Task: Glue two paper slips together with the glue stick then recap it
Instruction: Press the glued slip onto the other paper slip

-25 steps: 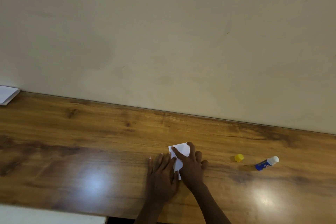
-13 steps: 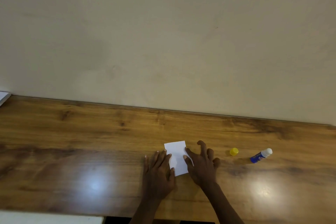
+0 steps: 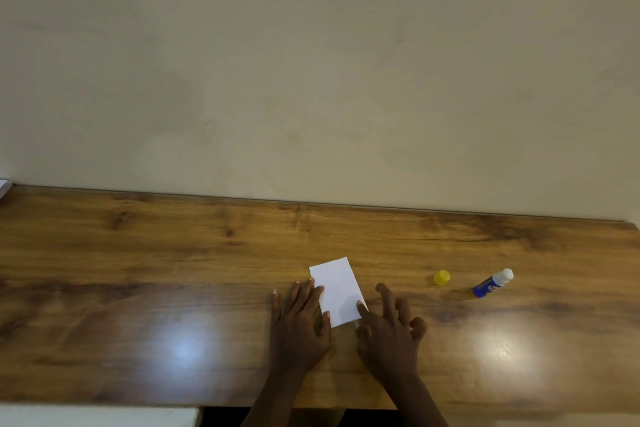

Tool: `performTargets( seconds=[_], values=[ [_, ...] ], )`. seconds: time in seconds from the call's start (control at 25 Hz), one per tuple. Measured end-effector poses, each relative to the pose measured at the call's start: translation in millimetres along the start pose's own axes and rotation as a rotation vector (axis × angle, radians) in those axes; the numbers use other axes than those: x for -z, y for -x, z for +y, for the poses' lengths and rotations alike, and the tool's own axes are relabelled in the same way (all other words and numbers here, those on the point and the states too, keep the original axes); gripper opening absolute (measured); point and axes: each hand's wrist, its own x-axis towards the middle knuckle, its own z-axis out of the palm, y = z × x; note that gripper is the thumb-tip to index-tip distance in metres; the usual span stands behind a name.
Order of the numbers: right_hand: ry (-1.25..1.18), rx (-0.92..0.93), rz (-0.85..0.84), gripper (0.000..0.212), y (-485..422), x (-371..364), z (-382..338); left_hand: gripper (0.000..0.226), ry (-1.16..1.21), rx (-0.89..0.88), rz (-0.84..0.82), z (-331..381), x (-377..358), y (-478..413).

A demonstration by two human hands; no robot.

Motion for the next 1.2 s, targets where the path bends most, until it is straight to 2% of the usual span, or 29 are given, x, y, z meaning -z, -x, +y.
performTargets(
  seconds=[0.08,0.28,0.56,0.76,0.92,1.08,1.2],
  values=[
    [-0.007,-0.019,-0.036,0.042,8.4,0.6,-2.8,0.051,0.011,-0.002,0.014,0.5,0.2,-0.5],
    [0.134,0.112,-0.012,0.049,29.2,2.1,-30.6,0.053,0.020,0.022,-0.046,-2.1,1.0,0.1],
    [-0.018,0.119,0.114,0.018,3.9,9.6,-39.8,0.072,0.114,0.023,-0.002,2.1,8.2,-0.2],
    [-0.126,0.183,0.004,0.035,-29.9,-1.0,-47.3,0.073,0.095,-0.032,0.025,2.8,12.9,1.2],
    [-0.164,0.187,0.055,0.036,-42.2,3.2,-54.0,0.071,-0.030,-0.068,0.092,3.7,12.8,1.0],
    [-0.245,0.147,0.033,0.031,-47.5,0.9,-48.5,0.075,-0.063,-0.086,0.134,4.7,10.9,0.7],
    [-0.299,0.100,0.017,0.034,-50.6,-1.7,-47.0,0.073,-0.117,-0.087,0.156,3.6,9.6,0.5]
  ],
)
